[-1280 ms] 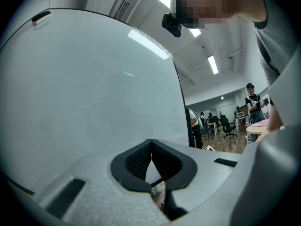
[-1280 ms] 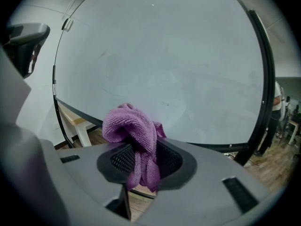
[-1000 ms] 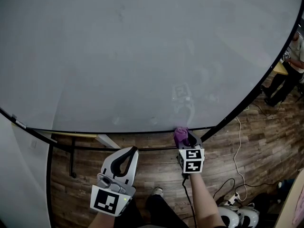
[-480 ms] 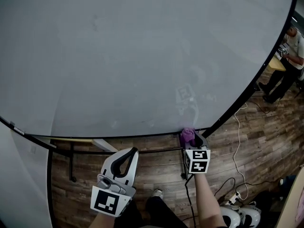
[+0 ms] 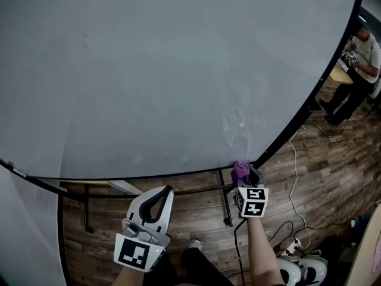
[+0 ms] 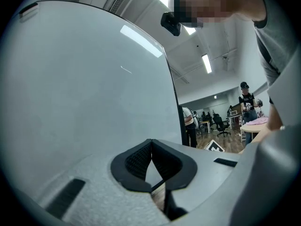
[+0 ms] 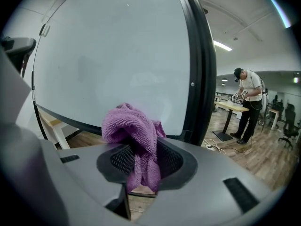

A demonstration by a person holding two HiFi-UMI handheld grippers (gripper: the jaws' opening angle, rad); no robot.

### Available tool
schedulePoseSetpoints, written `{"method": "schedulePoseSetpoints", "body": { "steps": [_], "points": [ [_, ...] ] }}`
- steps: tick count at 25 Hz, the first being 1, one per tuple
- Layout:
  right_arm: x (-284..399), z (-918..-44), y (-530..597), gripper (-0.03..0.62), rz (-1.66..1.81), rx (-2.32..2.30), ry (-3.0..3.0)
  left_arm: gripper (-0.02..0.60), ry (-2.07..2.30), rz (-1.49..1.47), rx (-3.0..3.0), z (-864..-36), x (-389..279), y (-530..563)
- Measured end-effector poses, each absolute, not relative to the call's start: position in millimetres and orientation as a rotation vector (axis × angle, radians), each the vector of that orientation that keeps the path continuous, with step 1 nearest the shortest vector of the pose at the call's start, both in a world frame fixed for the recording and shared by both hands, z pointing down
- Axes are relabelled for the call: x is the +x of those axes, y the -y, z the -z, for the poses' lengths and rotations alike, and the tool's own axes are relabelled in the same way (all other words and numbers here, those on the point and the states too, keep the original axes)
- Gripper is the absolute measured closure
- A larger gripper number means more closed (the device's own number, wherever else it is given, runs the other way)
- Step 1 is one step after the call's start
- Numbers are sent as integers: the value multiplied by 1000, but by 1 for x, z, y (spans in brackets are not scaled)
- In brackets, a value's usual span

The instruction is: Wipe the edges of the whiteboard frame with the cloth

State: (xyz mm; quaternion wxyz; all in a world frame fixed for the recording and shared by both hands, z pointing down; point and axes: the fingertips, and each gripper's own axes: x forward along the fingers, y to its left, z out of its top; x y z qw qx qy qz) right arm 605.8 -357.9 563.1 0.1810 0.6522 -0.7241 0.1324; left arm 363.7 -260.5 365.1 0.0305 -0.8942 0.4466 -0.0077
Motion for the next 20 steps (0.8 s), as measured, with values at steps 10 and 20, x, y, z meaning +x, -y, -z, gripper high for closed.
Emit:
{"method": "schedulePoseSetpoints", "body": {
  "steps": [10,20],
  "points": [
    [645,-564,360,482,-429,1929,1998,563,-1356,24,-2760,-363,379,268],
    [656,-567,362,482,-425,1952,1977,563,-1374,7,-2743,-362,362,277]
  ]
}}
